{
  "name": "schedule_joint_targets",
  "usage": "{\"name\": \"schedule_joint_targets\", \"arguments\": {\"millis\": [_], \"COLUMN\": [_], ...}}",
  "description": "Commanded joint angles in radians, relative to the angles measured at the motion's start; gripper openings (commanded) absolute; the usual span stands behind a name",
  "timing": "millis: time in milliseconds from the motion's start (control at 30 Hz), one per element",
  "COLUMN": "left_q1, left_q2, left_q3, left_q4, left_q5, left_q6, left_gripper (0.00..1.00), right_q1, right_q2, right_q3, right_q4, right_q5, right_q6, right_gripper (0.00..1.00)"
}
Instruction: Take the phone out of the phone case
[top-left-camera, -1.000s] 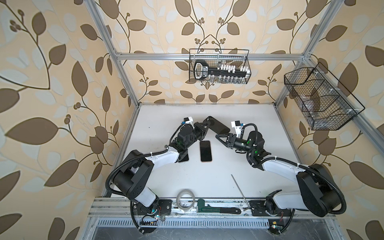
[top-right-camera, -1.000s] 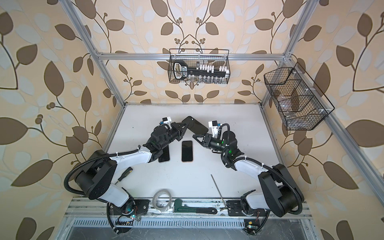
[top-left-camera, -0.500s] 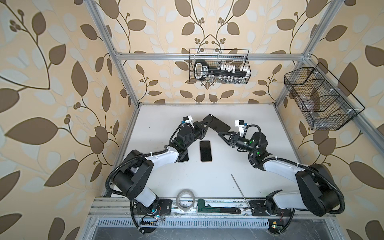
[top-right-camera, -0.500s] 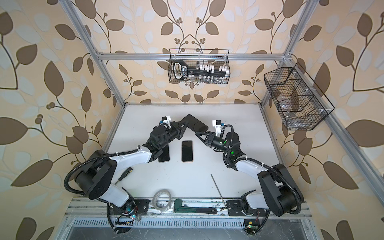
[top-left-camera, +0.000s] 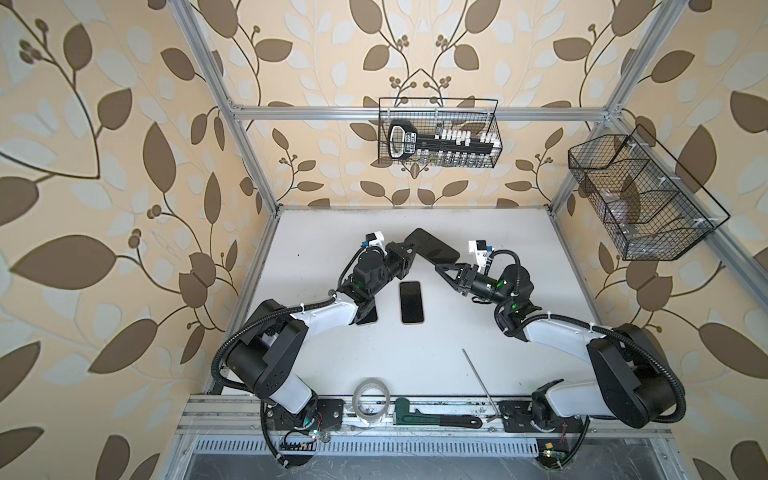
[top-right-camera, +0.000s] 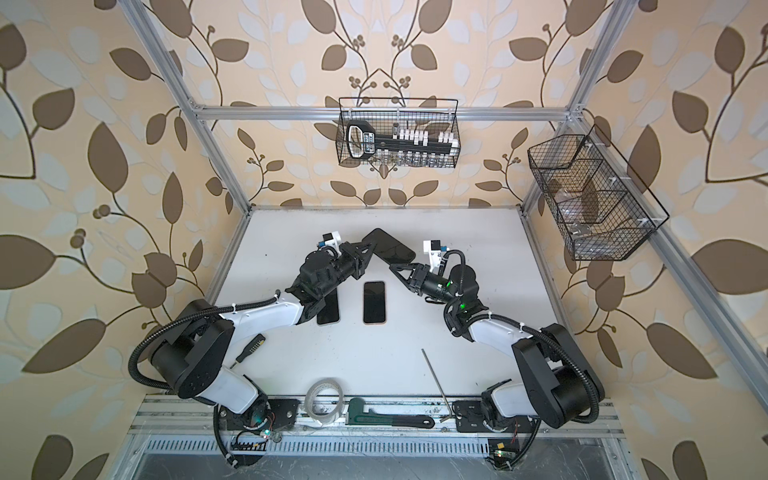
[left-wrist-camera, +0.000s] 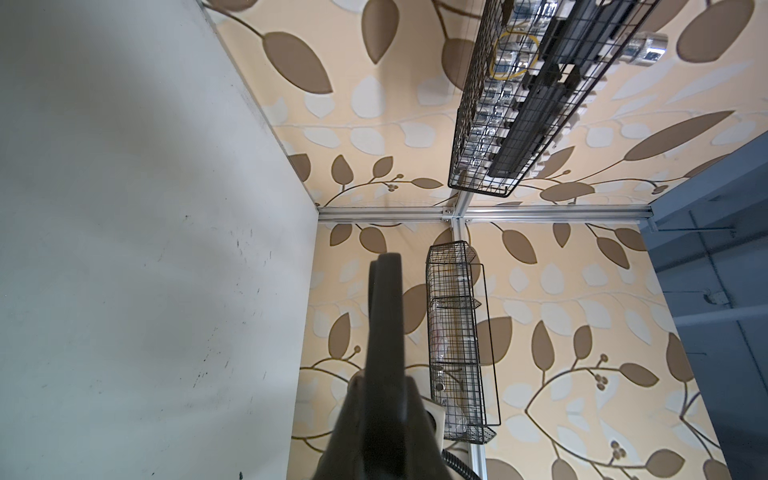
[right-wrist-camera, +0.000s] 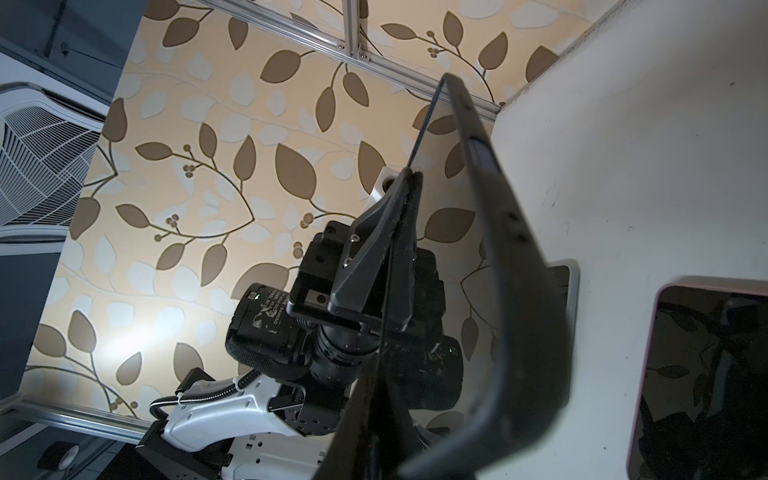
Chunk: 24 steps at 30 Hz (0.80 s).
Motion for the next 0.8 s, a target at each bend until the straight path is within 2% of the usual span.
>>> {"name": "schedule_joint_targets", "arguments": {"millis": [0, 533, 767], "left_q1": [-0.014, -0.015, -0.016], "left_q2": [-0.009, -0.009, -0.01], "left_q3": [0.012, 0.024, 0.021], "left_q4": [0.077, 0.066, 0.065], "left_q5": [0.021, 0.018, 0.019], "left_q6": [0.011, 0.015, 0.016], "left_gripper": [0.0, 0.0, 0.0], "right_q1": [0.021, 0.042, 0.042], "right_q2": [0.02, 0.02, 0.016], "right_q3": [0.027, 0.021, 0.02], "right_q4": [0.04, 0.029, 0.027], "right_q5": [-0.001, 0.028, 0.028], "right_q6": [-0.008, -0.022, -0.027], "right_gripper": [0.16, 0.22, 0.17]}}
